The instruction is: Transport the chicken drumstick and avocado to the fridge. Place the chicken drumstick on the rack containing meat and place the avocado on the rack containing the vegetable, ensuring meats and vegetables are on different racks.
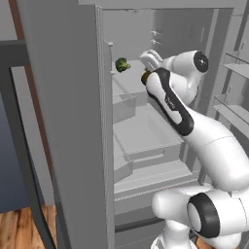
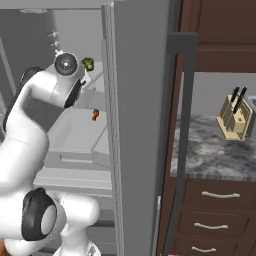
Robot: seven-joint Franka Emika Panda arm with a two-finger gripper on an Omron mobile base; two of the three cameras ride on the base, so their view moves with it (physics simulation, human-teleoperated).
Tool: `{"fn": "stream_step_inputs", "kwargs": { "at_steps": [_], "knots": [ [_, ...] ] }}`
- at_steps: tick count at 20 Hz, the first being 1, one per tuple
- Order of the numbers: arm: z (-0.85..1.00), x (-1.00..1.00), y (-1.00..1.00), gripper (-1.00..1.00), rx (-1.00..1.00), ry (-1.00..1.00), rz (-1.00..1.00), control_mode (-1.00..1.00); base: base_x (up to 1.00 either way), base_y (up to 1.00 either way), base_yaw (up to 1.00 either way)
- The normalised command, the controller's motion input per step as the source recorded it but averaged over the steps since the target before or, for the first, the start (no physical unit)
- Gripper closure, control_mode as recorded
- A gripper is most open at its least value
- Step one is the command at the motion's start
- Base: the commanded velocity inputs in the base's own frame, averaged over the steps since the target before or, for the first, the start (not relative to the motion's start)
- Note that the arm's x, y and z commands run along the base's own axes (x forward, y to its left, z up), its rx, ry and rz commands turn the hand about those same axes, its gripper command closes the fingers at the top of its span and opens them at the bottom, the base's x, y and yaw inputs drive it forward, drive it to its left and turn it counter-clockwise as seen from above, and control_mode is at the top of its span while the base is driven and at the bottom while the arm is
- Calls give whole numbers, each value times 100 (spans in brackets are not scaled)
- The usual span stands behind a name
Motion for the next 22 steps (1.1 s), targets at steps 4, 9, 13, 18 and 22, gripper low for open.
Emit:
{"fn": "stream_step_inputs", "kwargs": {
  "at_steps": [4,9,13,18,22],
  "knots": [
    [-1,100,0,100,-1,12,-6,-100,0,0,0],
    [-16,100,0,100,-1,12,-1,-100,0,0,0],
    [-38,100,0,100,-3,14,-3,-100,0,0,0],
    [-38,100,-2,100,-1,22,-3,-100,0,0,0],
    [-39,79,-9,100,0,19,-1,-100,0,0,0]
  ]
}}
